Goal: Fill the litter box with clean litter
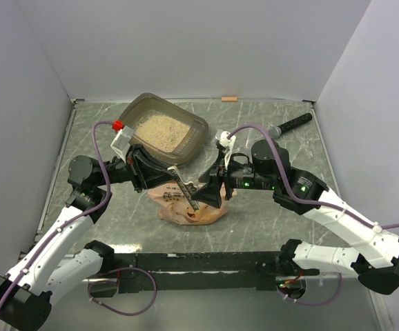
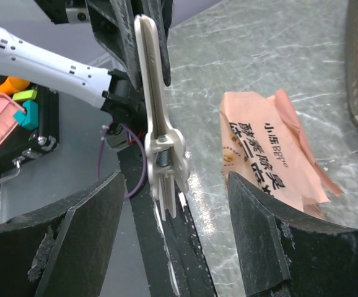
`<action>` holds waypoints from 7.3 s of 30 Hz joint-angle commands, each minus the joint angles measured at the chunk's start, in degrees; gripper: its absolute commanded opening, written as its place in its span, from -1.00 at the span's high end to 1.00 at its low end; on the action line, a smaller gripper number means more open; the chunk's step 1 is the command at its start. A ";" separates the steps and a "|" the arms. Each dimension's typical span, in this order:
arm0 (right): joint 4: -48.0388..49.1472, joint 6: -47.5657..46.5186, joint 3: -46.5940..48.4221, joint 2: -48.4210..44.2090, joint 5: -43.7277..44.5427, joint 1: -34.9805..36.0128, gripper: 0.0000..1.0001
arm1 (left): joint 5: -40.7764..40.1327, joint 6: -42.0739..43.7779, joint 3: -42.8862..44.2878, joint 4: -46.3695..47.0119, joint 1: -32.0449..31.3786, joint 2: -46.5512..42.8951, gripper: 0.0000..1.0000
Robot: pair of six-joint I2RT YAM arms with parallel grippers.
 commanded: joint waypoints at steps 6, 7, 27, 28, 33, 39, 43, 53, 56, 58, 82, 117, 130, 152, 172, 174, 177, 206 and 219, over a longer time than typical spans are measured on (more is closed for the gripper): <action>6.64 0.66 -1.03 0.74 -4.10 0.46 -0.47 | 1.66 -1.94 1.64 4.93 0.01 -0.72 0.96; 6.82 0.75 -1.20 0.56 -4.10 0.46 -0.46 | 1.66 -1.94 1.64 4.84 0.10 -0.72 0.96; 9.10 -0.22 -2.17 0.30 -4.01 0.82 -0.33 | 1.75 -2.03 1.03 5.10 0.10 -0.46 0.96; 9.10 -0.22 -2.17 0.04 -3.93 0.82 -0.33 | 1.75 -1.94 1.11 5.01 0.10 -0.46 0.95; 9.02 -0.65 -2.26 -0.49 -3.31 0.73 -0.33 | 1.84 -2.12 0.94 5.45 0.10 -0.19 0.95; 8.66 -1.10 -1.91 -0.93 -2.87 0.82 -0.32 | 1.93 -2.38 1.11 5.63 0.10 0.16 0.95; 8.49 -1.18 -1.82 -1.11 -2.87 0.82 -0.32 | 1.93 -2.47 0.94 5.80 0.10 0.25 0.95; 7.61 -2.50 -1.73 -2.16 0.97 1.78 1.00 | 2.19 -2.47 0.58 6.24 0.10 0.16 0.40; 7.61 -2.85 -2.08 -3.12 3.10 1.78 1.00 | 3.41 -1.25 0.67 5.55 0.10 -0.10 -0.09; 6.91 -3.46 -1.91 -3.83 4.24 1.78 1.00 | 3.77 1.38 1.46 0.14 0.10 -0.28 -0.25; -10.67 -26.76 -4.55 -10.95 19.63 1.26 1.00 | -15.11 51.29 1.12 -40.07 -4.73 5.60 -0.31; -2.33 -32.11 -7.18 -4.71 -5.40 -10.95 1.00 | -30.07 56.86 -6.53 -39.81 -11.94 6.05 0.74; 0.67 -36.95 -6.66 2.05 -18.78 -13.77 1.00 | -29.27 56.33 -6.01 -40.51 -11.94 4.55 0.82; 4.18 -38.45 -11.13 4.60 -17.38 -14.04 1.00 | -28.04 55.98 -5.48 -40.95 -11.94 3.76 0.83; -8.82 -43.63 -8.24 8.56 -6.75 -12.90 1.00 | -28.66 55.80 -4.95 -41.48 -11.85 3.50 0.85; -11.19 -43.98 -7.19 9.78 -5.78 -12.54 1.00 | -29.10 55.63 -4.95 -41.57 -11.94 3.41 0.86; -13.92 -44.51 -6.30 11.19 -2.97 -11.58 1.00 | -29.36 55.28 -4.86 -41.48 -11.94 3.15 0.87; -27.81 -50.14 1.52 20.94 2.32 -3.59 1.00 | -30.59 54.49 -4.34 -41.66 -11.94 0.95 0.89; -24.12 -49.08 0.91 23.76 2.41 -0.77 1.00 | -31.12 54.66 -4.25 -41.83 -11.94 1.21 0.89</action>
